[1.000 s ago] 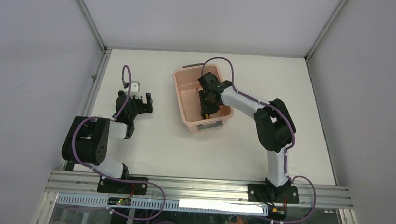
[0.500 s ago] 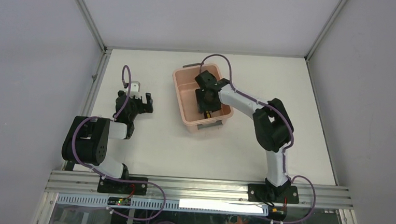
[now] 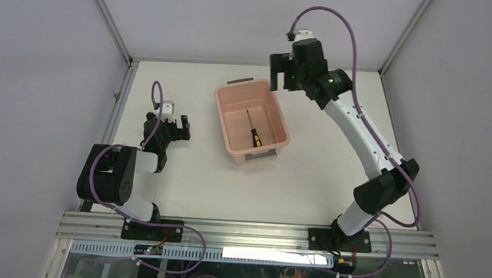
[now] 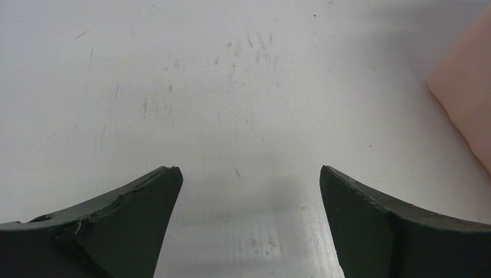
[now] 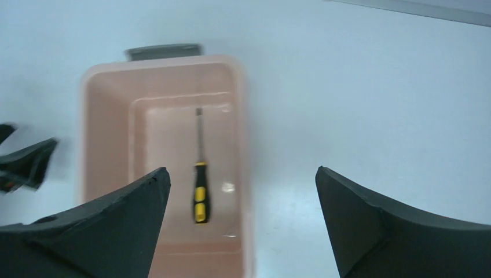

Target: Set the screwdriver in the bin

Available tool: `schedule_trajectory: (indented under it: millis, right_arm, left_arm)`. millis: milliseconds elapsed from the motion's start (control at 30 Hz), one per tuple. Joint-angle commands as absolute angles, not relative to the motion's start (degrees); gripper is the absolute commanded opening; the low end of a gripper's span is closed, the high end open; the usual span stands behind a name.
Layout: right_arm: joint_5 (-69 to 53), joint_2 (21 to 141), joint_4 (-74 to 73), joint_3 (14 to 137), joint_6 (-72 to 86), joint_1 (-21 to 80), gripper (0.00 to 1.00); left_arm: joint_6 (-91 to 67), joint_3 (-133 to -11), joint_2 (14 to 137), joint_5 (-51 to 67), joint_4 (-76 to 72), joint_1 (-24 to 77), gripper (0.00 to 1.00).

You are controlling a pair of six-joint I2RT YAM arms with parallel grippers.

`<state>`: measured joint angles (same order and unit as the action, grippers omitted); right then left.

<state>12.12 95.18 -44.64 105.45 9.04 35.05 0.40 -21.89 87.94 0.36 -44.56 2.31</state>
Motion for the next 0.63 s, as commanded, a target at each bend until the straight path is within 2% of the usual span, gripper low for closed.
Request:
schedule_trajectory:
  millis: [0, 133, 233, 600]
  right_arm:
    - [16.97, 91.99, -48.72, 105.22, 3.93, 24.31, 0.99]
    - [14.23, 90.62, -49.43, 104.64, 2.95, 14.05, 0.99]
    - [17.28, 90.97, -50.65, 105.42, 1.43, 9.86, 0.99]
    - [18.32, 86.85, -48.74, 101.44, 1.64, 6.68, 0.99]
  left_arm:
    - [-0.53, -21.97, 86.39, 0.79, -46.08, 2.74, 0.99]
    - [-0.53, -21.97, 86.39, 0.75, -46.05, 2.77, 0.99]
    - [-0.53, -21.97, 86.37, 0.76, -46.05, 2.71, 0.99]
    - [-0.53, -21.97, 86.39, 0.76, -46.05, 2.73, 0.99]
